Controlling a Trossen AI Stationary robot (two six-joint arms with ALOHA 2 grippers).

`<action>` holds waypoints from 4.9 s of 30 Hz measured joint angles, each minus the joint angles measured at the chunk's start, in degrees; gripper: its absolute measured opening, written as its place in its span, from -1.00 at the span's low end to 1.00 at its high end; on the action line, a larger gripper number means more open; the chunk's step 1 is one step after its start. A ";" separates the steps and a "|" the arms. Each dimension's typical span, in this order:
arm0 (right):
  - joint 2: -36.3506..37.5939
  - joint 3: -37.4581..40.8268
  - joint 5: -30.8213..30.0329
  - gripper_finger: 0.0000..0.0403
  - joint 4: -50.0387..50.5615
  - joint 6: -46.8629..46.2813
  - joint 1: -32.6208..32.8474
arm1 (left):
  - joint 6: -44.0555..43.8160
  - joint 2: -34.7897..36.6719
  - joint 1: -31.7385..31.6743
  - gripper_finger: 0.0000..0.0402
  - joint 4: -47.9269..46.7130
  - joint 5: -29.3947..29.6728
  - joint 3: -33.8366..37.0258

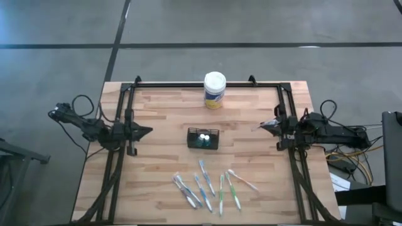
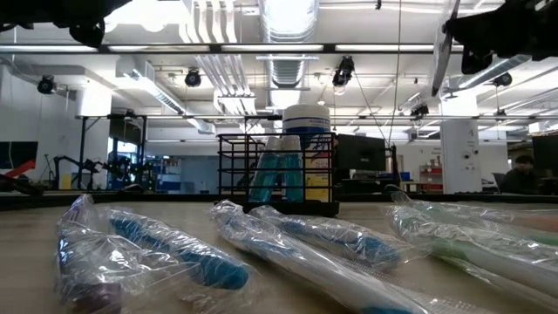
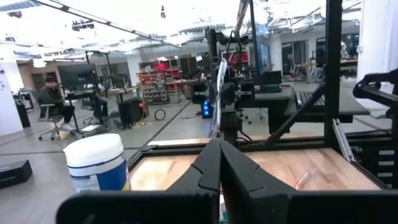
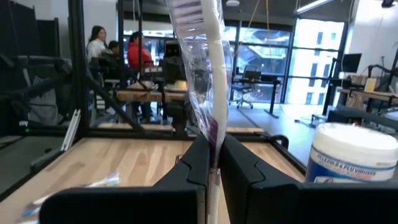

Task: Pick & Place toothbrushing station
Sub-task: Put the left purple toothbrush into the wire organizer, then put the orange toothbrush into the wire organizer

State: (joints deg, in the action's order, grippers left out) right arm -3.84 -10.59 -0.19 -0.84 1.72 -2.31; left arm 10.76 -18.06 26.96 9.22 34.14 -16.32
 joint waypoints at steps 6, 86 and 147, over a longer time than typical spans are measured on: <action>0.76 -0.12 -0.54 -0.94 -1.49 -0.05 0.00 | 0.24 0.02 0.00 -0.98 0.03 0.01 0.44; -87.71 -22.58 3.06 -0.69 -40.03 -6.21 -2.73 | 1.23 -0.07 0.01 -0.97 -0.24 0.03 1.62; -84.09 -46.33 0.22 -0.02 41.89 -48.30 33.23 | -1.61 -0.07 0.00 -0.97 0.03 0.01 1.62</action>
State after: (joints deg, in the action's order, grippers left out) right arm -87.93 -56.92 0.03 41.05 -46.58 30.92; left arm 9.15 -18.13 26.96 9.24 34.15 -14.70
